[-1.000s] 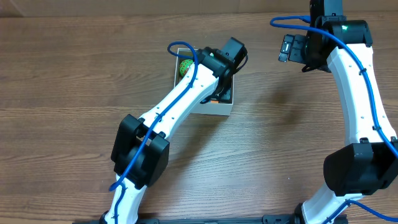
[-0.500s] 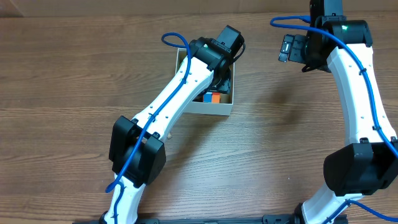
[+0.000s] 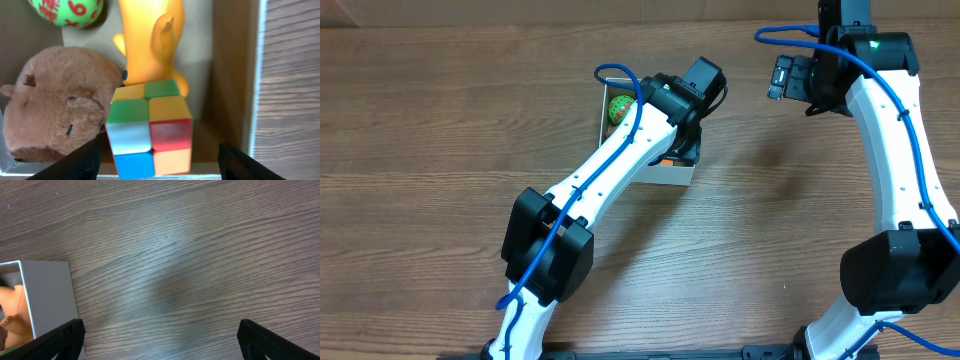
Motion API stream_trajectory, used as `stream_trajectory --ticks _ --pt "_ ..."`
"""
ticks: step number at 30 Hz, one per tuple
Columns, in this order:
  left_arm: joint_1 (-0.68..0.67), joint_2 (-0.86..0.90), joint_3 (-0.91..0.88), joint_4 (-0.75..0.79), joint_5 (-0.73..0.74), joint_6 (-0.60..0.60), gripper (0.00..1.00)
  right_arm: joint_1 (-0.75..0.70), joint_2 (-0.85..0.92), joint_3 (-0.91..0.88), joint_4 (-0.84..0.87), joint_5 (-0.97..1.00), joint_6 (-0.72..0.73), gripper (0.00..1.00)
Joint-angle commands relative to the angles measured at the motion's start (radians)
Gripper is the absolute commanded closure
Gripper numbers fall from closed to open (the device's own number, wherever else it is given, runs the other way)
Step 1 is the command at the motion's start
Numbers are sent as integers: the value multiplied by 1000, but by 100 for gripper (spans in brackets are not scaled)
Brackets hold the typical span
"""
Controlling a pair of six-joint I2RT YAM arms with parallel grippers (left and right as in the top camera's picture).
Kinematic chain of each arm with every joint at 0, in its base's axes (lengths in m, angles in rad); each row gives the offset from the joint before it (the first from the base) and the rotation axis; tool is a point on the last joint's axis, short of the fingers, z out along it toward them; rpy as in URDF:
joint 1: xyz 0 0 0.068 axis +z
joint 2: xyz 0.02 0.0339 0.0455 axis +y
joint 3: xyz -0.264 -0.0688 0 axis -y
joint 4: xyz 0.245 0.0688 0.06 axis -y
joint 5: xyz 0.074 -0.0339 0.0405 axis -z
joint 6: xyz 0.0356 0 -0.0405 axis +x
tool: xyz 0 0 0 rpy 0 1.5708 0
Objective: Pack container
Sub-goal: 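Lower the cube into the box beside the capybara with the left gripper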
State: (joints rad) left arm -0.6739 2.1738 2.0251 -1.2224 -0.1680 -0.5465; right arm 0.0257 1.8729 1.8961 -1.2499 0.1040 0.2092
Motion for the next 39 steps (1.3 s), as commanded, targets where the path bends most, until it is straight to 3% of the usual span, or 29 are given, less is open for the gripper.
stream_trajectory --ticks 1,12,14,18,19,21,26,34,39 --pt "-1 13 -24 8 -49 -20 25 -6 -20 20 3 8 7 0" --pt "-1 13 -120 96 -45 -26 26 -6 -20 20 3 8 7 0" --pt "-1 13 -122 101 -45 -26 32 -6 -20 20 3 7 7 0" --pt "0 13 -122 119 -45 -26 71 -6 -20 20 3 7 7 0" --pt "0 13 -122 122 -45 -26 76 -6 -20 20 3 8 7 0" --pt "1 13 -117 124 -45 -20 75 -6 -20 20 3 8 7 0" --pt "11 8 -61 110 -53 18 64 -6 -20 20 3 8 7 0" --pt "61 8 116 55 -60 69 60 -6 -20 20 3 7 7 0" --pt "101 8 148 61 -156 100 57 -6 -20 20 3 8 7 0"
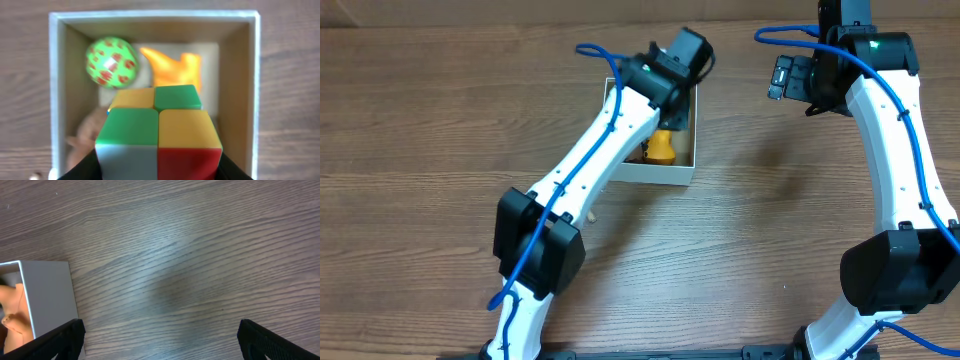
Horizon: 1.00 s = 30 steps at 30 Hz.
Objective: Pack container
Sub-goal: 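Lower the cube into the box beside the capybara with the left gripper, then release the cube in the box and raise the left gripper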
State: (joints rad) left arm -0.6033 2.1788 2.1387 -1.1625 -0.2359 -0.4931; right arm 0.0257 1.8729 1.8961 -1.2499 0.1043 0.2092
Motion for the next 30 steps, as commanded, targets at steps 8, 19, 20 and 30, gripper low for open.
stream_trajectory --ticks 8,19,20,30 --pt "89 3 34 11 -88 71 52 -6 -20 20 3 7 7 0" --pt "106 7 23 26 -81 71 52 -6 -20 20 3 7 7 0" --pt "106 7 20 29 -80 71 51 -6 -20 20 3 7 7 0" --pt "106 9 -41 87 -67 71 46 -6 -20 20 3 7 7 0"
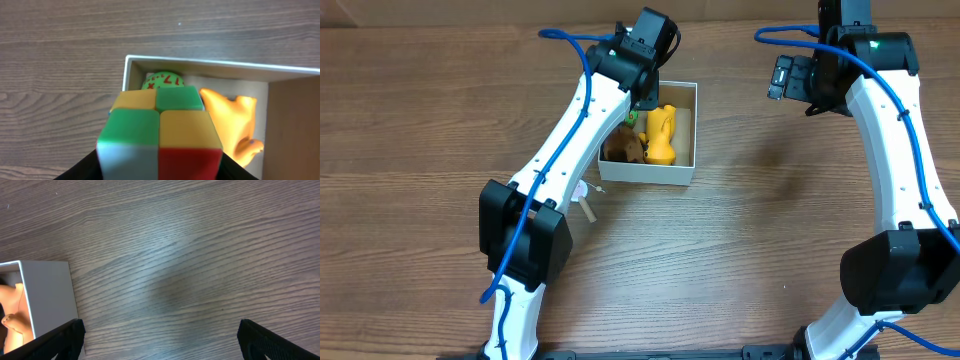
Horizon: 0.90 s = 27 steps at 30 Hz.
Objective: Pack container
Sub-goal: 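Release the cube in the box and raise the left gripper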
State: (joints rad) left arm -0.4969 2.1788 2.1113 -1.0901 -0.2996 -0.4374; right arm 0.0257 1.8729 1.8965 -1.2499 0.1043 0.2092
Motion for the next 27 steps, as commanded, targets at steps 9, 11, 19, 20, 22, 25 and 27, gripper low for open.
stream_trajectory --ticks 9,11,19,20,22,25,27 --pt "-1 9 -4 36 12 51 32 -6 -20 19 3 7 7 0" --pt "-1 8 26 9 8 76 32 -6 -20 19 3 7 7 0" --pt "26 -2 209 -325 13 76 13 -6 -20 19 3 7 7 0" --pt "33 -2 224 -366 28 76 10 -6 -20 19 3 7 7 0" --pt "47 -2 237 -439 100 93 5 -6 -20 19 3 7 7 0" --pt "68 -2 229 -513 249 157 4 -6 -20 19 3 7 7 0" --pt "75 -2 224 -546 311 185 4 -6 -20 19 3 7 7 0"
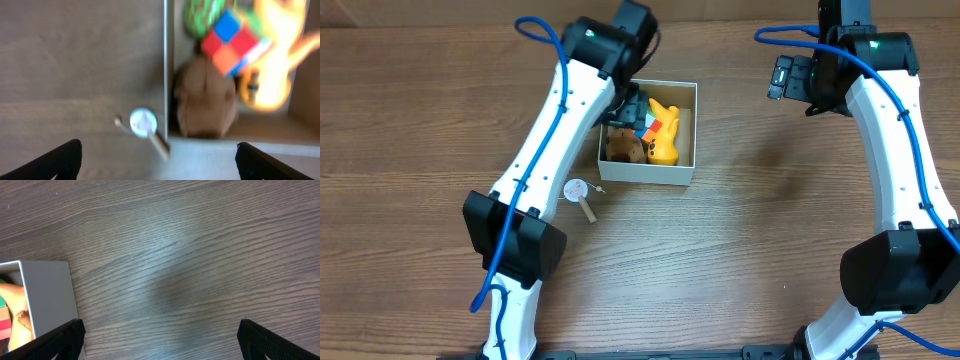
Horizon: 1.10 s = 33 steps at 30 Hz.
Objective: Pack container
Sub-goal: 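Release the cube in the box and raise the left gripper, then swing the left arm out and back toward the pig rattle drum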
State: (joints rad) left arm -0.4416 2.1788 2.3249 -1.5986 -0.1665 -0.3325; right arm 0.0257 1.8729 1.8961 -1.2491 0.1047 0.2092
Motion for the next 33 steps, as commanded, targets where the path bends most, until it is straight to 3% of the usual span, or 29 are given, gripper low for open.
stream_trajectory --ticks 1,7,13,18,33 --pt "21 -2 7 -54 197 83 5 -6 -20 20 3 7 7 0" --pt "18 -2 -51 -91 259 34 8 -6 -20 20 3 7 7 0" --pt "15 -2 -209 -92 162 -82 9 -6 -20 20 3 6 7 0" --pt "15 -2 -285 -91 131 -93 8 -6 -20 20 3 7 7 0" --pt "-65 -3 -296 -43 125 -166 7 -6 -20 20 3 7 7 0"
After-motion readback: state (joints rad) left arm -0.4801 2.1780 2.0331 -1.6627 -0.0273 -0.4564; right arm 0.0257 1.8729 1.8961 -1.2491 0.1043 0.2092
